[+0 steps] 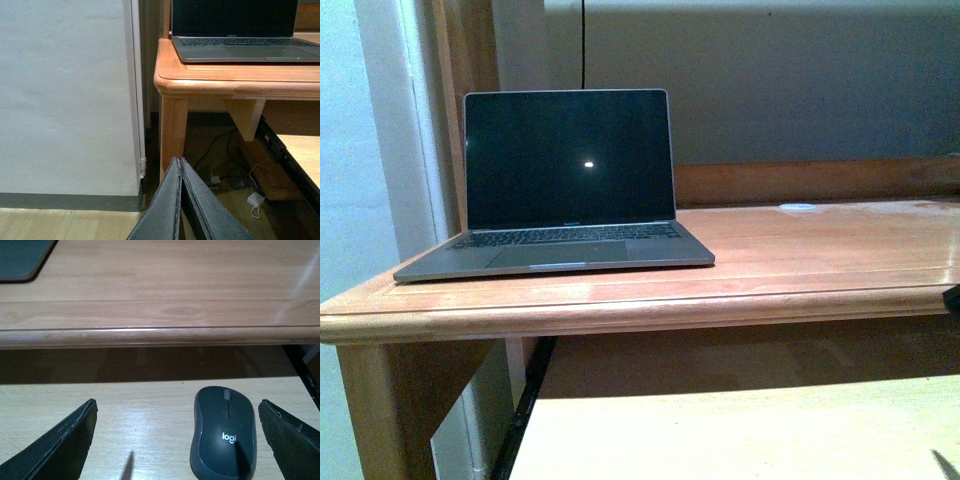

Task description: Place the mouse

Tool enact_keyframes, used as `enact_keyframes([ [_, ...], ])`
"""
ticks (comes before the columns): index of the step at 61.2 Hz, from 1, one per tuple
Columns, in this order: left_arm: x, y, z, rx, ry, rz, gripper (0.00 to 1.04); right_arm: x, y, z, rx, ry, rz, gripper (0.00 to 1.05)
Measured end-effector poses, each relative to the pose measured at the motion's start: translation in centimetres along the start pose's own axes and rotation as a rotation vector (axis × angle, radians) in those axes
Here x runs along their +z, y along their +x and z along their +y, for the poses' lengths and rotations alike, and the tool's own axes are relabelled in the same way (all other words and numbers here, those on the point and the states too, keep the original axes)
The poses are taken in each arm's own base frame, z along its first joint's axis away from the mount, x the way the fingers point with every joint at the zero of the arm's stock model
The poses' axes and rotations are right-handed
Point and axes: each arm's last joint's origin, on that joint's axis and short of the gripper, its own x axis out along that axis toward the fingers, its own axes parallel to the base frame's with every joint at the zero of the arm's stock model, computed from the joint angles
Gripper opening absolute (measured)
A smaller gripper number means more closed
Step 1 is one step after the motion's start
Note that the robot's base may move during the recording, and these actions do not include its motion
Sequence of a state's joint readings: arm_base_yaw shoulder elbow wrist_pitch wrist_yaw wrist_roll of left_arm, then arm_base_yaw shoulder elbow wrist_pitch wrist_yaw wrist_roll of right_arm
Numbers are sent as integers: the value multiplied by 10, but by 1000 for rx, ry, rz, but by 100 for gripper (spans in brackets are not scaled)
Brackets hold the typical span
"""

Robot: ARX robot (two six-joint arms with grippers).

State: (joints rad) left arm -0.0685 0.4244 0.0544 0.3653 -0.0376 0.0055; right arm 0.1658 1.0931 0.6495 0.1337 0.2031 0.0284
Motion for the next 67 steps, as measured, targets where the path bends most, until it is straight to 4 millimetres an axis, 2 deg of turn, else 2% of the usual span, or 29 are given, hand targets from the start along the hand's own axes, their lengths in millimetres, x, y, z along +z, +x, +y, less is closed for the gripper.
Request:
enact_keyframes([
  [11,-2,-5,7,27,-1,-6,3,-1,19,-6,-46,-42,64,97],
  [17,-11,-7,7,28,0,-10,3,-8,31,-10,-72,-69,106,97],
  [32,-11,-12,7,26,-1,-12,3,-26,57,-18,-103,-113,191,97],
  [52,-11,-18,6,26,0,-12,3,-40,76,-26,-127,-132,248,97],
  [60,-14,-28,6,26,-1,-4,3,-42,80,-33,-147,-112,253,97],
  [62,-14,-28,6,26,0,-6,3,-43,81,-33,-150,-106,253,94],
  [67,-14,-28,6,26,-1,-7,3,-42,81,-35,-141,-82,254,76],
])
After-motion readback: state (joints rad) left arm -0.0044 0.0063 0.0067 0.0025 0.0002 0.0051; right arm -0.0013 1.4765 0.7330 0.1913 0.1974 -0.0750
